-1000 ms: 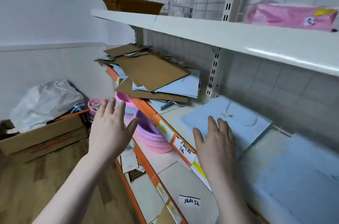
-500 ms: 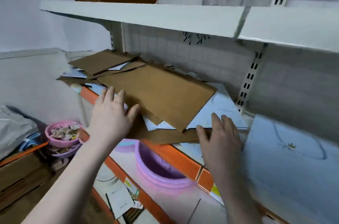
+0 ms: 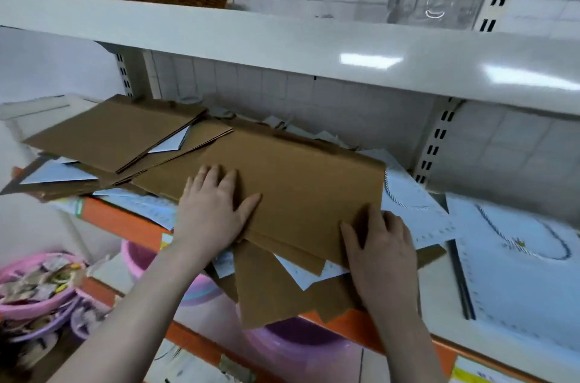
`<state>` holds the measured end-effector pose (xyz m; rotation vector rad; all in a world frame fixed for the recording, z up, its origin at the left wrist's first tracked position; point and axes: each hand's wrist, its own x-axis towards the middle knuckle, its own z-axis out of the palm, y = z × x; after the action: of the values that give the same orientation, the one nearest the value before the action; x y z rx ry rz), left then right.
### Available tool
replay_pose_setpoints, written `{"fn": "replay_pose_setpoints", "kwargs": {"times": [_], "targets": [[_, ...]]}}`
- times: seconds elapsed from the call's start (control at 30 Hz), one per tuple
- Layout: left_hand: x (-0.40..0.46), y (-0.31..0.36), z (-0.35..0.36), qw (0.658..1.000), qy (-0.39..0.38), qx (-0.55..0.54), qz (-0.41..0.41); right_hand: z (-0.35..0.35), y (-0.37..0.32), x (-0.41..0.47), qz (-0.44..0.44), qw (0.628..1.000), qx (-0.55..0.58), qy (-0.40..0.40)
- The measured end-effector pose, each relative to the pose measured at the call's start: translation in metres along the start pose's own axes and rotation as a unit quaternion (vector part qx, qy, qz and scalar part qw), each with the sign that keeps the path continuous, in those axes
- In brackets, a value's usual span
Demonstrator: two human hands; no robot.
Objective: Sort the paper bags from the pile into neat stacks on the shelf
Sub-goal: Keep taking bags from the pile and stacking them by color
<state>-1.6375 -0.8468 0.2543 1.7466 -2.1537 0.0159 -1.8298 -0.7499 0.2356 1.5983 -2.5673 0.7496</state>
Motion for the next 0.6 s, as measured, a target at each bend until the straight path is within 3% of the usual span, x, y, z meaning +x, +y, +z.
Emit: {"fn": "replay_pose_setpoints", "kwargs": {"times": [0.3, 0.6], "targets": [[0.024, 0.006, 0.004, 0.992, -0.073, 0.055, -0.088, -0.001, -0.001, 0.009, 0.009, 0.999, 0.044, -0.008], [0.015, 0.028, 0.007, 0.987, -0.114, 0.088, -0.066, 0.002, 0.006, 0.022, 0.030, 0.992, 0.123, 0.024]]}}
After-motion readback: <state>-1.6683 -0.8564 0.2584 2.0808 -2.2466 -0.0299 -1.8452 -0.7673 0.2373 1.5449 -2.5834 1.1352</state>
